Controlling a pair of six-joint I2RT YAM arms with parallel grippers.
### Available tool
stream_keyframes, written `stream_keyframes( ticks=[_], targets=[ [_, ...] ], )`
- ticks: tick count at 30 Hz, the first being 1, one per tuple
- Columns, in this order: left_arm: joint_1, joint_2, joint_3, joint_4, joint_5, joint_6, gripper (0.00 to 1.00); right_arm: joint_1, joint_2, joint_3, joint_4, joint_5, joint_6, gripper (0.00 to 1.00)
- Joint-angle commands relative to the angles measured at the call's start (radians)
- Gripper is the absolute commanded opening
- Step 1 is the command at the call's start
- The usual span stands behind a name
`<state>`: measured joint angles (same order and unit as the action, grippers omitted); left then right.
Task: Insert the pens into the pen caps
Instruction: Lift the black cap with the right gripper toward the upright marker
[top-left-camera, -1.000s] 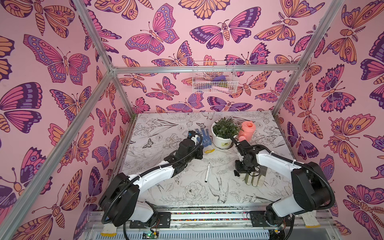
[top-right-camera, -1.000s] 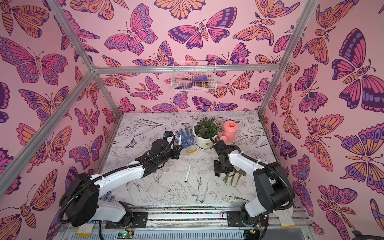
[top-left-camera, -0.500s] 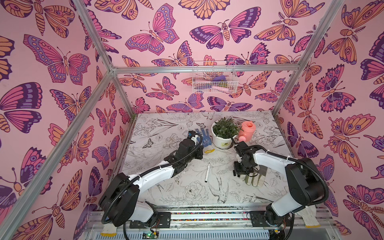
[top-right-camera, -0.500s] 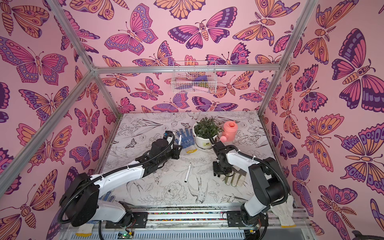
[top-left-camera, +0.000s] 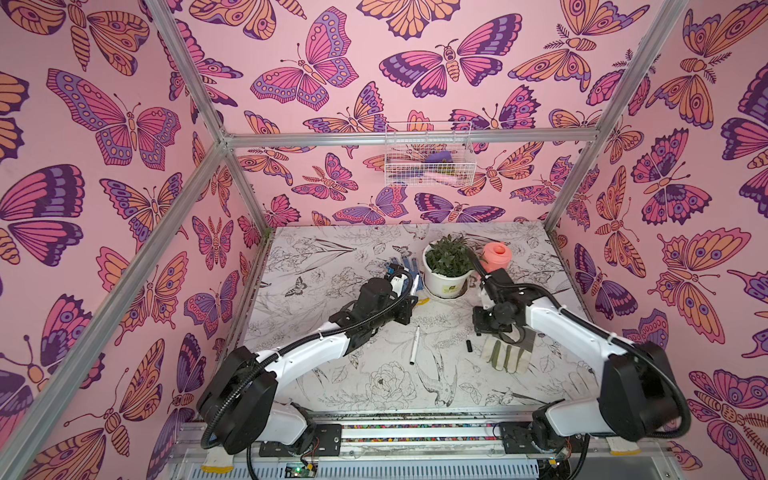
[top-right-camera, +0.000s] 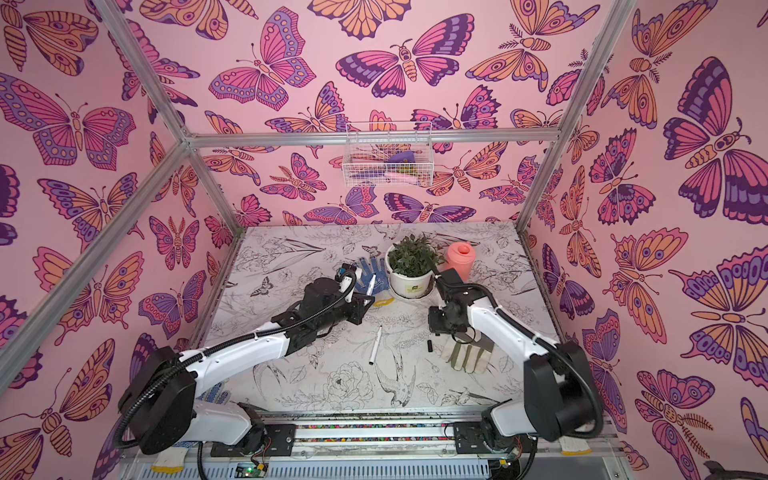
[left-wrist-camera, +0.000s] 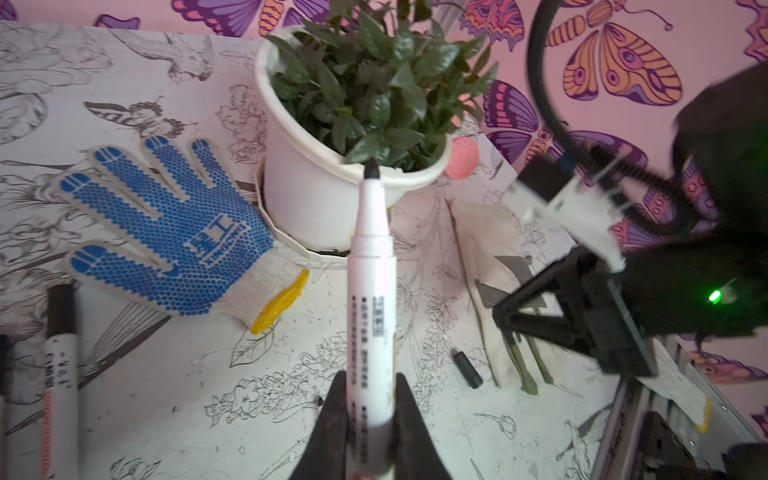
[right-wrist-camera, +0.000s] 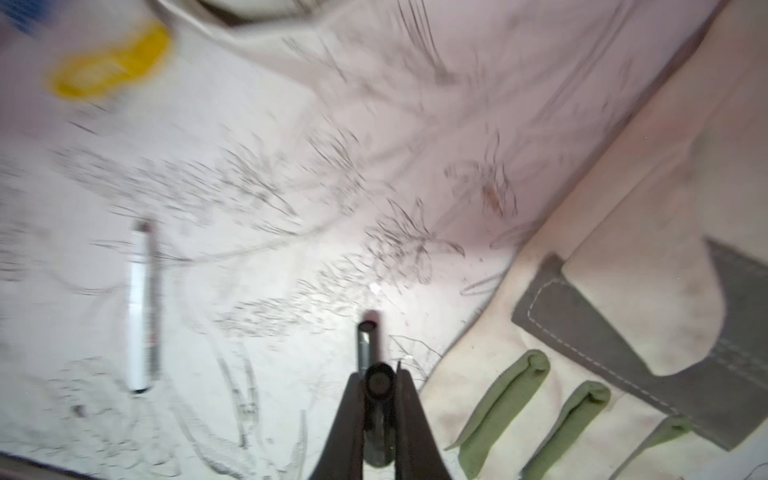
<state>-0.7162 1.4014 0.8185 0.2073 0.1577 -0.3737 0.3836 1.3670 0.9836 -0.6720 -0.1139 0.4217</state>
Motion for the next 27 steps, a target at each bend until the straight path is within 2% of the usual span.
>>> stream_keyframes(
  ticks=[1,5,8,17,27],
  targets=[
    [-0.031,0.001,0.0,0.064,0.08,0.054,0.0,-0.002,-0.08,0.09,0.097,-0.127,0.01,0.02],
    [-0.063,0.006,-0.022,0.138,0.074,0.063,0.0,-0.002,-0.107,0.129,0.298,-0.282,0.094,0.03],
    [-0.071,0.015,-0.023,0.16,0.066,0.046,0.0,0.004,-0.106,0.135,0.448,-0.351,0.153,0.03],
    [-0.08,0.012,-0.025,0.188,0.072,0.051,0.0,0.037,-0.062,0.144,0.561,-0.379,0.175,0.03],
    [-0.081,0.007,-0.028,0.19,0.071,0.058,0.0,0.054,-0.032,0.149,0.574,-0.373,0.183,0.03]
  ],
)
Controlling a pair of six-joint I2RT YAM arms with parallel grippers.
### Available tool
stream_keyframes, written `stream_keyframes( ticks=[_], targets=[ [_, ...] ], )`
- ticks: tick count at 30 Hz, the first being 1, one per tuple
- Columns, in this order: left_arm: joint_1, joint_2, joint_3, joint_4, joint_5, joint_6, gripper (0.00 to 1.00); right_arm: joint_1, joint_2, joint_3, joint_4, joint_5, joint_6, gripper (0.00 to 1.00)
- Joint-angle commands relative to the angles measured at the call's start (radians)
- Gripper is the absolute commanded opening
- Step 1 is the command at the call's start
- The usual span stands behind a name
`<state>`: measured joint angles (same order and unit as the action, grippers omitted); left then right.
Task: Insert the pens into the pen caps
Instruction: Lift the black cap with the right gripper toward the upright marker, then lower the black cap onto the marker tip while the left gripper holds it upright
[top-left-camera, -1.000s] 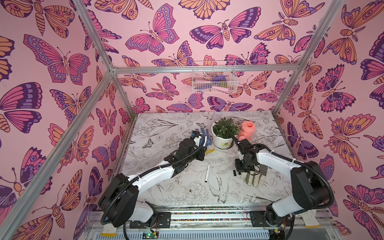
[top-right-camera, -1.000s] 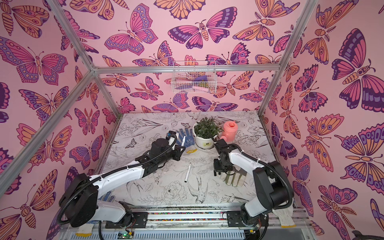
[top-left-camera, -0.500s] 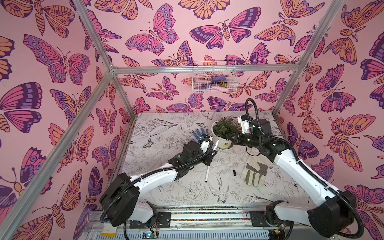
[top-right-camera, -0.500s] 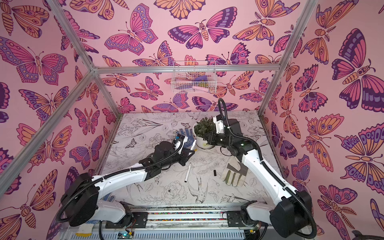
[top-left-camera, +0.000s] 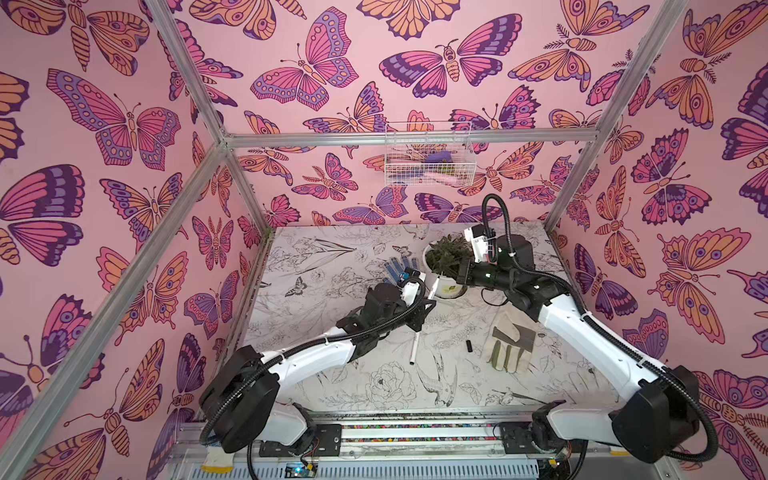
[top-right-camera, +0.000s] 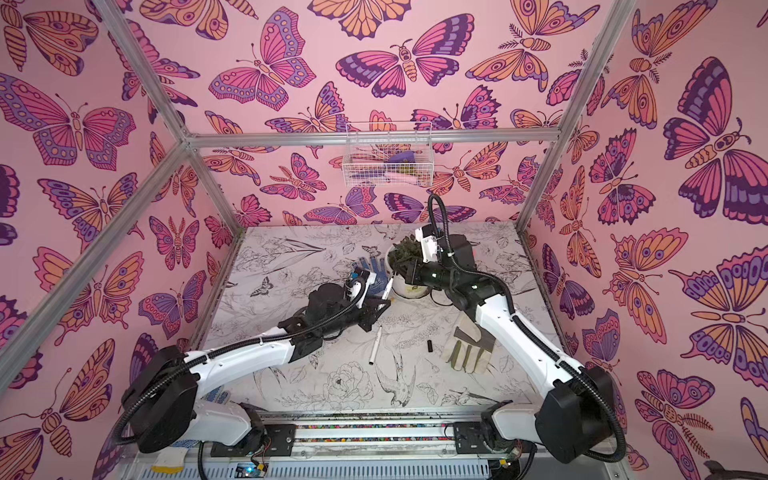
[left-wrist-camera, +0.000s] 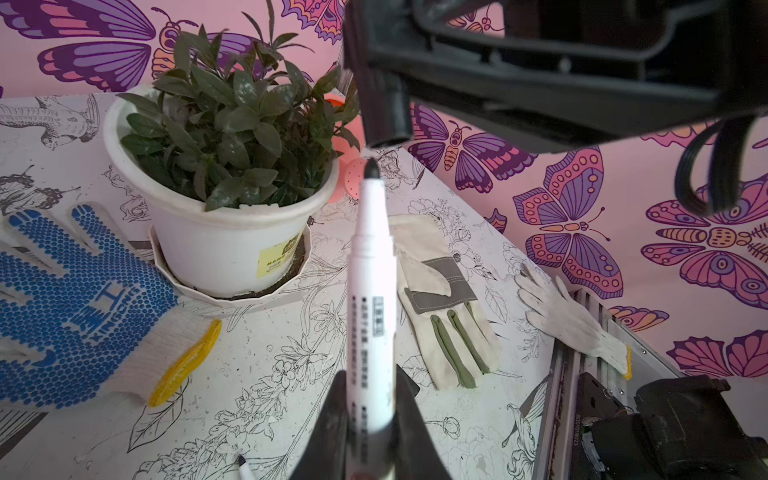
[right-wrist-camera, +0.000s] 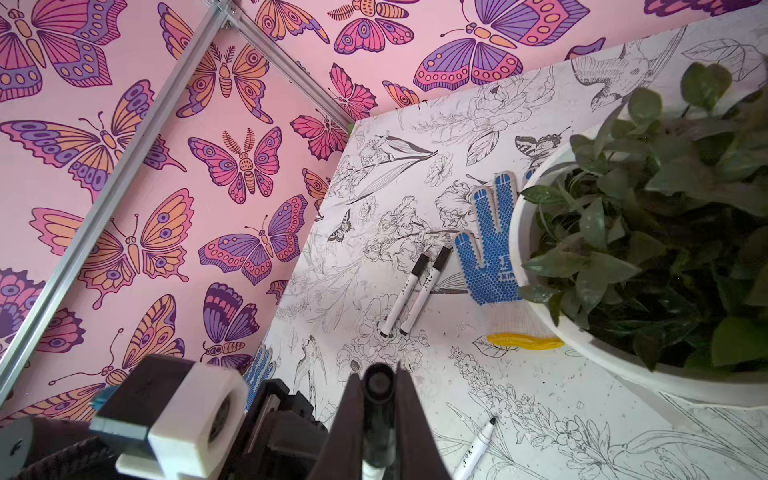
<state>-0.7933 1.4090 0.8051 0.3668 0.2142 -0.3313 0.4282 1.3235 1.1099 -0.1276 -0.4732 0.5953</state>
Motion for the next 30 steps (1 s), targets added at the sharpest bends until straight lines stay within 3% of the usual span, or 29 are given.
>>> stream_keyframes(
  ticks=[1,21,30],
  targets=[
    [-0.005,-0.001,-0.014,0.029,0.013,0.016,0.0,0.012,0.016,0.026,0.027,-0.014,0.009,0.03],
    [0.026,0.002,-0.03,0.119,-0.018,-0.04,0.0,0.026,-0.014,-0.006,-0.015,-0.03,-0.008,0.01],
    [0.045,0.035,0.041,0.168,-0.017,0.013,0.0,0.029,0.011,-0.015,-0.025,-0.199,-0.037,0.02]
  ],
)
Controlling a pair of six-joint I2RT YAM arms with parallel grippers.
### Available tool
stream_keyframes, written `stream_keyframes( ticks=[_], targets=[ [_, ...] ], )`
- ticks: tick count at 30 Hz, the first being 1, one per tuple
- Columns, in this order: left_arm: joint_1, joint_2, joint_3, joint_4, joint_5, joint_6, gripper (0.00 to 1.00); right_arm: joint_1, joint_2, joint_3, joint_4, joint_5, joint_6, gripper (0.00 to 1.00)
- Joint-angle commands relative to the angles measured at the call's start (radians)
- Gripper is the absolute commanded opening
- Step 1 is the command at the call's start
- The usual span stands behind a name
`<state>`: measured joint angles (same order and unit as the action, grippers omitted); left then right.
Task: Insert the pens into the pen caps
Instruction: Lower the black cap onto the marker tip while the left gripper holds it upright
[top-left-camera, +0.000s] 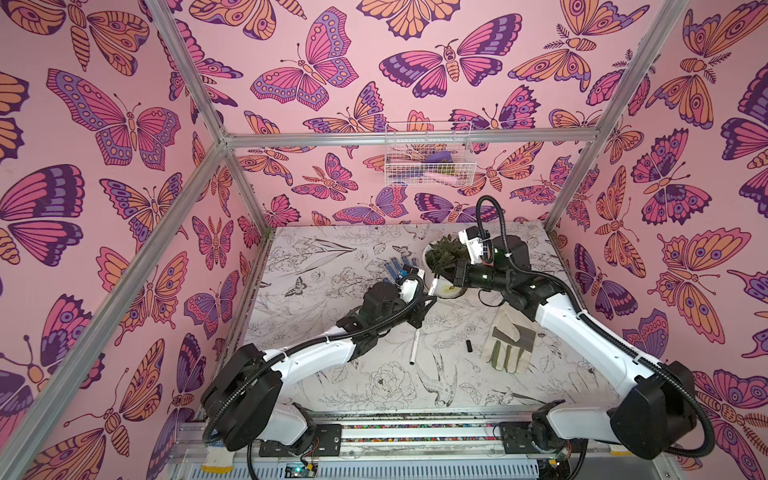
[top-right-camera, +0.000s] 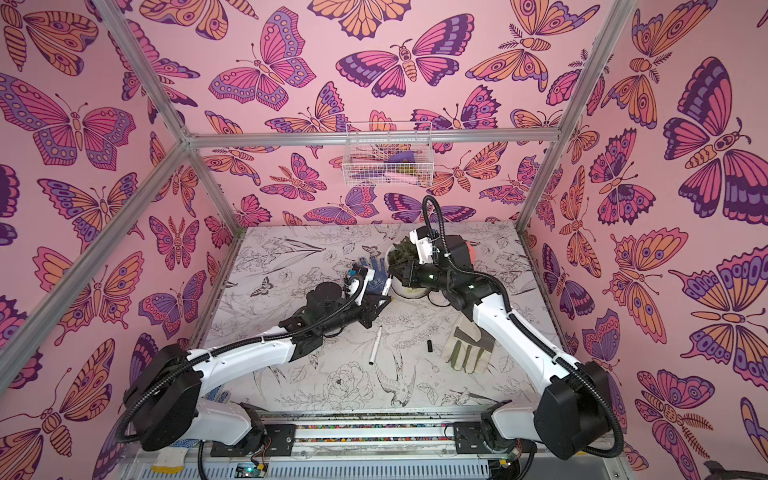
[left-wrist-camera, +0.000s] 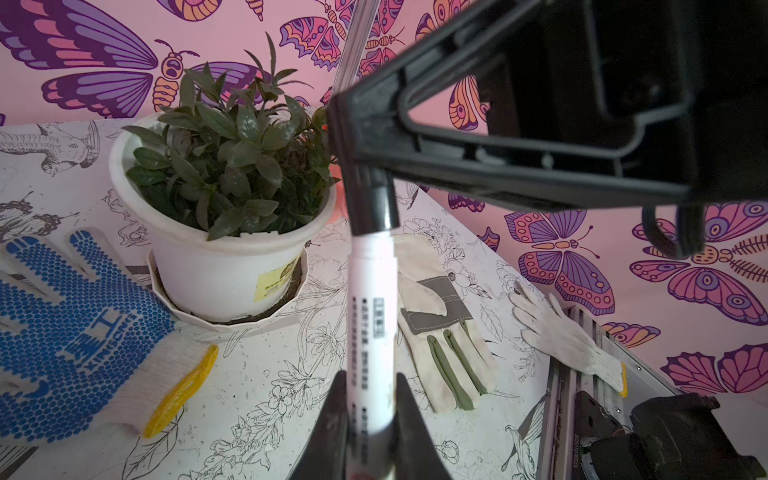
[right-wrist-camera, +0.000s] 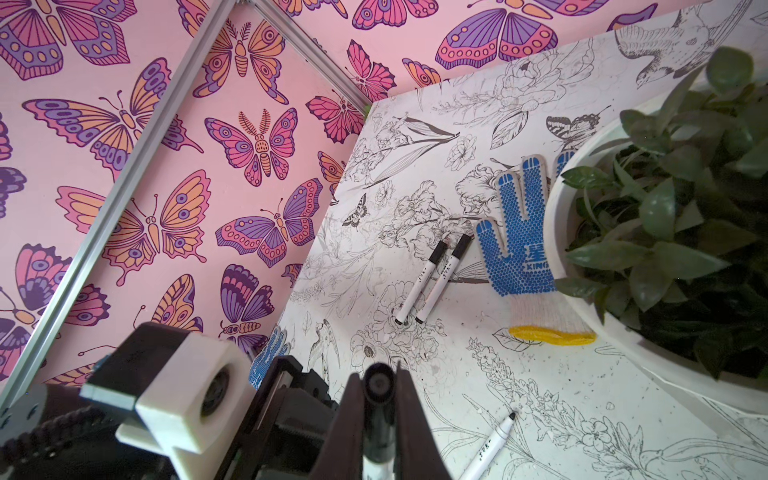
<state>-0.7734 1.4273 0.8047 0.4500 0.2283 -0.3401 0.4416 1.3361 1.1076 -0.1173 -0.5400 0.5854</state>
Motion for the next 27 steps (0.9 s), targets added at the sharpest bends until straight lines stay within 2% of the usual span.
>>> stream_keyframes(
  ticks=[1,7,12,15,19,24,27],
  targets=[
    [0.029,0.018,0.048,0.096,-0.036,0.028,0.0,0.016,-0.007,-0.015,-0.04,-0.151,-0.036,0.02],
    [0.036,0.018,0.046,0.193,-0.125,0.071,0.0,0.019,-0.039,-0.022,-0.112,-0.203,-0.099,0.03],
    [0.031,0.023,-0.039,0.471,-0.188,0.151,0.0,0.026,-0.066,-0.015,-0.169,-0.213,-0.162,0.05],
    [0.028,0.025,-0.063,0.568,-0.227,0.191,0.0,0.041,-0.076,0.005,-0.214,-0.2,-0.212,0.06],
    [0.024,0.025,-0.061,0.605,-0.233,0.207,0.0,0.075,-0.078,0.034,-0.265,-0.187,-0.273,0.09],
    [-0.009,0.022,-0.068,0.636,-0.231,0.287,0.0,0.089,-0.075,0.049,-0.264,-0.175,-0.276,0.14],
    [-0.023,0.022,-0.084,0.654,-0.235,0.303,0.0,0.089,-0.082,0.064,-0.262,-0.139,-0.272,0.25]
  ],
)
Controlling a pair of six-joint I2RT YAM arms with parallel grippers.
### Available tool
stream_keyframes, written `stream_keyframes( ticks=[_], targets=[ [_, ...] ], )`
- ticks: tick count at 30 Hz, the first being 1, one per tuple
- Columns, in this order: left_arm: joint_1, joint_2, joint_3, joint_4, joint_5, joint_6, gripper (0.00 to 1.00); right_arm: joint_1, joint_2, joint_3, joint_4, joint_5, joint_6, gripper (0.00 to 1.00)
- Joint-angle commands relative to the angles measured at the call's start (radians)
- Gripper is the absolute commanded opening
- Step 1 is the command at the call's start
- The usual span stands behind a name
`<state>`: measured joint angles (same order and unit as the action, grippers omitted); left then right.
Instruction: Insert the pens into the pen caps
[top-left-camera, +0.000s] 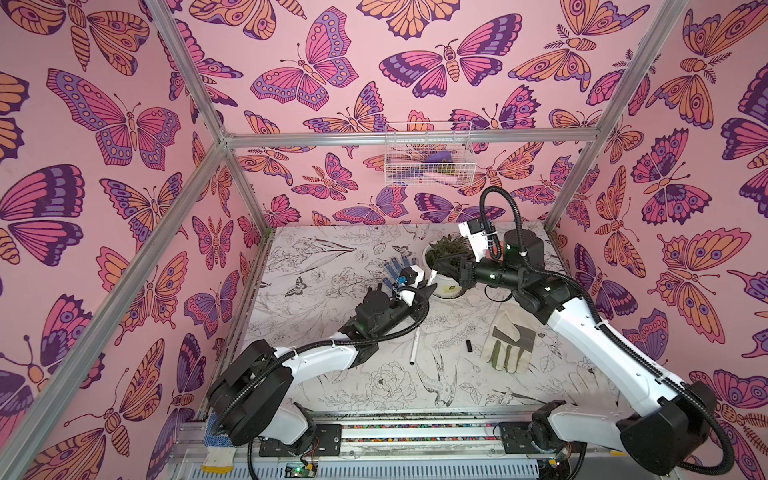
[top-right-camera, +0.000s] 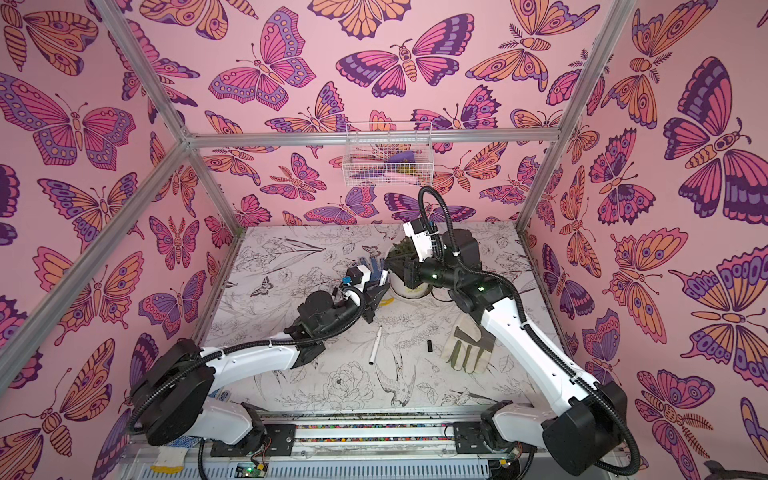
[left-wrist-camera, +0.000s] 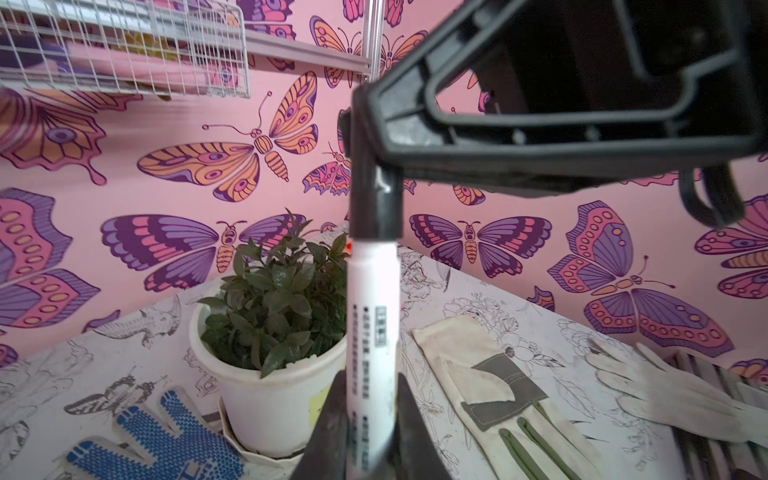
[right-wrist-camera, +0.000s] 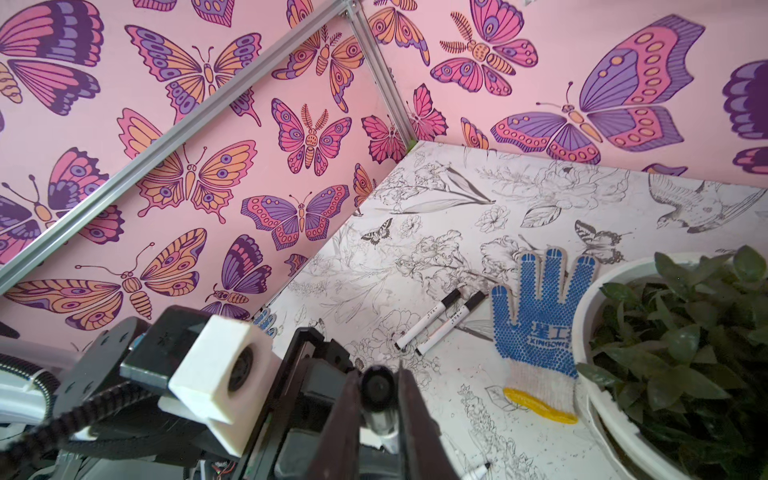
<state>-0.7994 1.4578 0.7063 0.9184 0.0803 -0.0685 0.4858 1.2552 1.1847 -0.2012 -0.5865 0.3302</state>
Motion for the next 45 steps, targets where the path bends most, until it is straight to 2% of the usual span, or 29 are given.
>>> stream_keyframes(
  ticks=[1,4,7,16,22,33,41,45],
  targets=[
    [-0.001,-0.008,0.005,0.193,-0.092,0.033,0.0,0.045,-0.007,-0.012,-0.168,-0.078,-0.01,0.3],
    [-0.01,-0.009,-0.013,0.216,-0.105,0.033,0.0,0.042,-0.03,-0.01,-0.145,-0.017,0.005,0.39],
    [-0.02,-0.012,-0.027,0.221,-0.107,0.048,0.0,0.04,-0.051,-0.006,-0.135,0.023,0.012,0.44],
    [-0.032,-0.008,-0.065,0.218,-0.125,0.073,0.0,0.027,-0.093,0.069,-0.125,0.056,-0.017,0.44],
    [-0.044,-0.013,-0.087,0.217,-0.126,0.067,0.0,0.027,-0.034,0.152,-0.079,0.071,0.001,0.44],
    [-0.054,-0.013,-0.072,0.211,-0.122,0.075,0.0,0.051,0.095,0.193,-0.059,0.039,0.046,0.37],
    [-0.054,-0.014,-0.047,0.218,-0.108,0.081,0.0,0.055,0.108,0.148,-0.079,0.034,0.086,0.16],
    [-0.054,-0.027,-0.011,0.214,-0.088,0.094,0.0,0.054,0.111,0.111,-0.094,0.021,0.121,0.12]
  ],
)
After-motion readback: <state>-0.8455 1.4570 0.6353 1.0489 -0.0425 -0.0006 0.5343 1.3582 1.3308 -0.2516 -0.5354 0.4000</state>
